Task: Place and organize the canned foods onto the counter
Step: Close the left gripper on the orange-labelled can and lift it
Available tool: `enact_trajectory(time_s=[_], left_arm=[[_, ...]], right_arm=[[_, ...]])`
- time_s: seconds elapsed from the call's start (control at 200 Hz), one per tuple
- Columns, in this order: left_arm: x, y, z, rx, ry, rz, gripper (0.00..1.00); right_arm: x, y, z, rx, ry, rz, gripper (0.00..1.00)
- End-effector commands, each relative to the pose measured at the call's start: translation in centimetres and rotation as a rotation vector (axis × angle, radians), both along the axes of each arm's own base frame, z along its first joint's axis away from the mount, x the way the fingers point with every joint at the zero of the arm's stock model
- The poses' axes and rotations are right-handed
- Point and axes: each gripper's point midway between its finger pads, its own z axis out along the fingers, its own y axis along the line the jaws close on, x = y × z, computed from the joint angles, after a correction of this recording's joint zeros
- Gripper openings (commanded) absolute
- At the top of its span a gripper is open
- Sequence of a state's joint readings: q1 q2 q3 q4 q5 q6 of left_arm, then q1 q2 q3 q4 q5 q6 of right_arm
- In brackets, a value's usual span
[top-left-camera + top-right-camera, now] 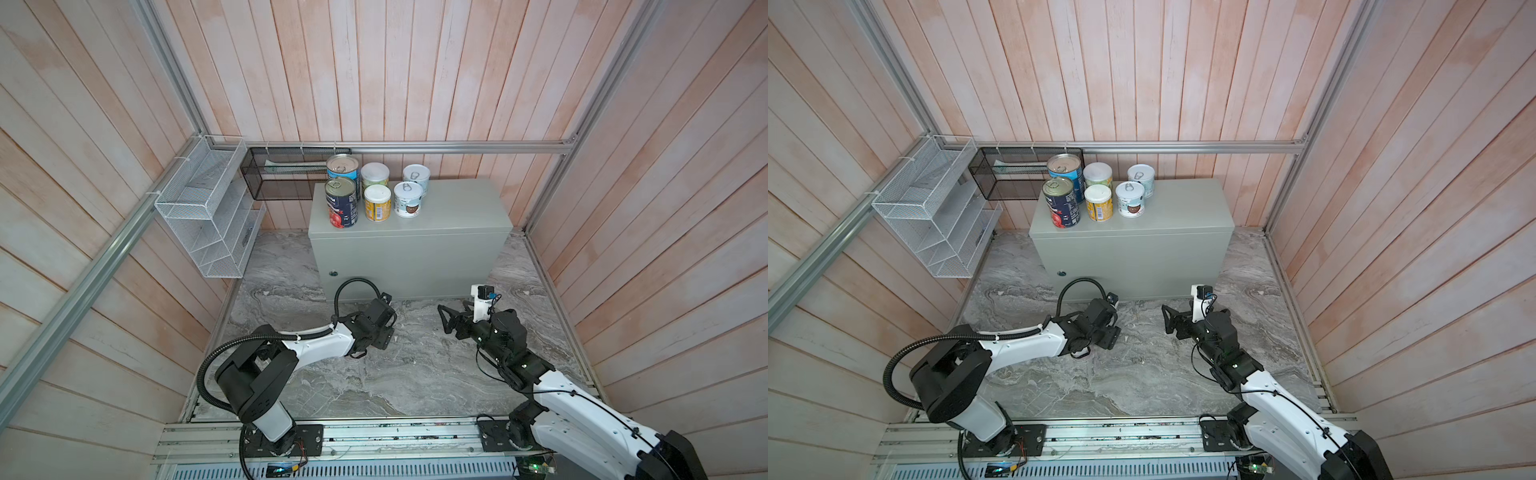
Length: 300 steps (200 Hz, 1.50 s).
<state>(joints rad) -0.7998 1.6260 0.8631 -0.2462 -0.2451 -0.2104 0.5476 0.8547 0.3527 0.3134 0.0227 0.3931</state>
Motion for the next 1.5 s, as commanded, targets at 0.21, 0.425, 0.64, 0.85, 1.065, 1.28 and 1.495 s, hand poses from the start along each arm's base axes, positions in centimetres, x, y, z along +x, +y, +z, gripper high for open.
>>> enact_trajectory(time_s=[0.21, 0.425, 0.64, 0.85, 1.065, 1.28, 1.495], left_arm=[[0.3, -0.3, 2.2, -0.036, -0.018, 0.035, 0.73], [0.5, -0.4, 3.0, -0.023, -0.014, 0.038, 0.76], [0.1, -0.5, 3.5, -0.034, 0.007, 0.033, 0.72], [0.0, -1.9, 5.3, -0.088, 0.031, -0.001, 0.61], [-0.1, -3.4, 8.1, -0.153, 0.038, -0.046, 0.58], [-0.1, -4.7, 10.8, -0.237, 0.031, -0.075, 0.57], [0.2, -5.7, 13.0, -0.300, 0.025, -0.097, 0.55]], right_arm=[[0.3, 0.4, 1.0, 0.005, -0.017, 0.010, 0.95], [0.2, 0.5, 0.7, -0.001, -0.011, 0.017, 0.95], [-0.1, 0.4, 0.4, -0.001, -0.006, 0.018, 0.94], [-0.7, 1.2, -0.4, -0.022, -0.015, 0.081, 0.94], [-1.8, 1.9, 0.1, -0.017, -0.051, 0.146, 0.94], [-3.4, 3.0, 1.3, -0.006, -0.121, 0.233, 0.95], [-3.6, 2.6, 0.9, -0.024, -0.118, 0.226, 0.94]])
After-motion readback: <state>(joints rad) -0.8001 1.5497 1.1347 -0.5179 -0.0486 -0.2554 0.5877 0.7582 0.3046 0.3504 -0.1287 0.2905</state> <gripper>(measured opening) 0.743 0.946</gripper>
